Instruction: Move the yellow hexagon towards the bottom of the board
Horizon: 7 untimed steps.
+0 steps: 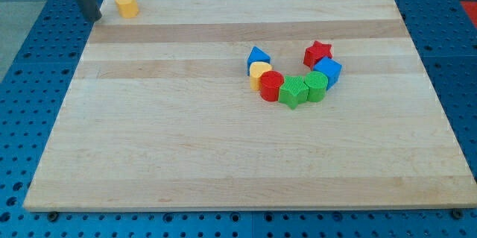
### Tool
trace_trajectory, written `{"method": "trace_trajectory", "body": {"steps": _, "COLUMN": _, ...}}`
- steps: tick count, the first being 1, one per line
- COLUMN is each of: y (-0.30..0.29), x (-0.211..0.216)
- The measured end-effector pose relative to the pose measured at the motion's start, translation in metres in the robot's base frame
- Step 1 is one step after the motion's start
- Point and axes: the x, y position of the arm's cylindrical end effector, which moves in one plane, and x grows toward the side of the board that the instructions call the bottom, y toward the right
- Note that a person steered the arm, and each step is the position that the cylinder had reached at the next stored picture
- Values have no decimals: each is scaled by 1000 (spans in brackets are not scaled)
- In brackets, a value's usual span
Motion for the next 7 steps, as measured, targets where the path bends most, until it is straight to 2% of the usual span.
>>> {"method": "trace_trajectory", "body": {"steps": 1, "y": 5, "x": -36}}
{"method": "trace_trajectory", "body": {"steps": 5, "y": 117, "x": -16}}
{"method": "trace_trajectory", "body": {"steps": 7, "y": 131, "x": 1}}
